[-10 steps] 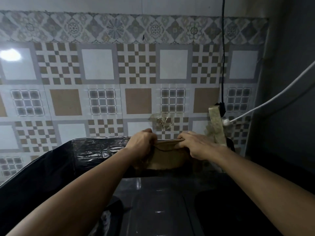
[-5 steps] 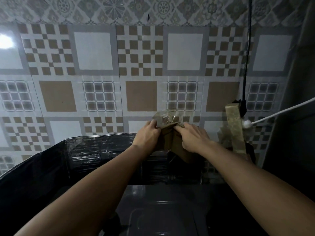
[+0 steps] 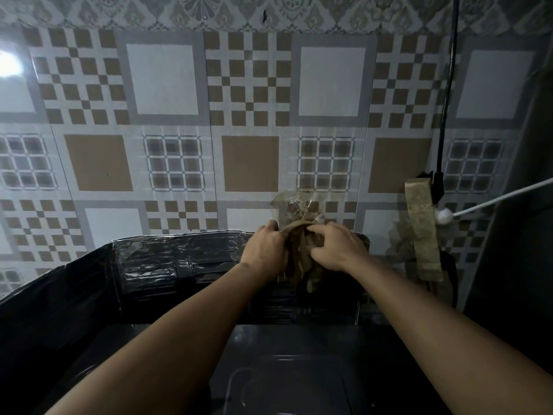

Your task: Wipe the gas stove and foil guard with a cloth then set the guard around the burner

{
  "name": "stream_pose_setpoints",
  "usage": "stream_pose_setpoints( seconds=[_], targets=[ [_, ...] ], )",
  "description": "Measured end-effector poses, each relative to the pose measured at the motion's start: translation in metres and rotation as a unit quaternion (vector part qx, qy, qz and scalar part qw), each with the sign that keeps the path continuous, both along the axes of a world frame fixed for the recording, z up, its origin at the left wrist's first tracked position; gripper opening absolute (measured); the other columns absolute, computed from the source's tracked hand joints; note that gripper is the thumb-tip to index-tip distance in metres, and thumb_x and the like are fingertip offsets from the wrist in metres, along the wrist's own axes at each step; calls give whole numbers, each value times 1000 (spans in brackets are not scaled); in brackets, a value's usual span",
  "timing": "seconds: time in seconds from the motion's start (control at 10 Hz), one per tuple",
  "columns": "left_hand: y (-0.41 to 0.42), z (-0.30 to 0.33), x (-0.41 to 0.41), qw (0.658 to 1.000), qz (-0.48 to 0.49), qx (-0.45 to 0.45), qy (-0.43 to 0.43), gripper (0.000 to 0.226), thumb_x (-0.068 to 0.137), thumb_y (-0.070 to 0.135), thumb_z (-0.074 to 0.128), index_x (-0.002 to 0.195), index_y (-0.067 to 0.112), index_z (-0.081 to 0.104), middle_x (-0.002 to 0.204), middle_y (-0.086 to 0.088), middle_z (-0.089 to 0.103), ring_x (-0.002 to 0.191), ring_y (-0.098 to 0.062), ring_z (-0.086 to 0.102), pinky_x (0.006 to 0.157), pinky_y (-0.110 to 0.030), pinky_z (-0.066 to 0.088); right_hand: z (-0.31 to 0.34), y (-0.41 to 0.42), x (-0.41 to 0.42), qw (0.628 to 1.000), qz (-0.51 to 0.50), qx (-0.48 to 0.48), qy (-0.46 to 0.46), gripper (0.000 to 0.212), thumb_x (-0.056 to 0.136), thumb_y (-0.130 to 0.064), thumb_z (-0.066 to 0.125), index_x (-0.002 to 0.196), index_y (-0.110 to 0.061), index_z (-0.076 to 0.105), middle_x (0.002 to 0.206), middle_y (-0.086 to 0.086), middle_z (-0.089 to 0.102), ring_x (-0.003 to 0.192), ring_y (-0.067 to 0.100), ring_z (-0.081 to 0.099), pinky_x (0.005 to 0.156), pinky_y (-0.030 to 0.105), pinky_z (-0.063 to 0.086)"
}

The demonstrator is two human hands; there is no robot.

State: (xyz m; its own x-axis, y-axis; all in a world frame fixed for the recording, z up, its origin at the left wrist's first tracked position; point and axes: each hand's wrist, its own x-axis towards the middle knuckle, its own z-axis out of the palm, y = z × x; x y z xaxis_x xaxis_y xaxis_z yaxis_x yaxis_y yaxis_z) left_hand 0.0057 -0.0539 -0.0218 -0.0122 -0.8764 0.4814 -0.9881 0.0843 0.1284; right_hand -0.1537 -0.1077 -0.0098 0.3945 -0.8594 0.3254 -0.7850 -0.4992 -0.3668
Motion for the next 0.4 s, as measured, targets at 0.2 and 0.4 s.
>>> stream_pose_setpoints(
  seconds=[0.2, 0.4],
  targets=[
    [10, 0, -2, 997, -13, 51, 63, 29, 81, 24, 59, 105, 15, 73, 108, -9, 62, 98, -31, 61, 86, -40, 52, -7, 5, -2, 997, 17, -27, -74, 29, 91, -12, 59, 116, -21, 70, 121, 0, 66, 112, 20, 58, 94, 29, 44],
    [27, 4, 2, 991, -5, 73, 109, 29, 79, 23, 62, 107, 24, 73, 108, -6, 68, 96, -27, 63, 86, -39, 53, -9, 17, -6, 994, 11, -15, -105, 28, 90, -8, 59, 112, -21, 70, 115, -1, 69, 99, 12, 61, 82, 24, 46]
  ],
)
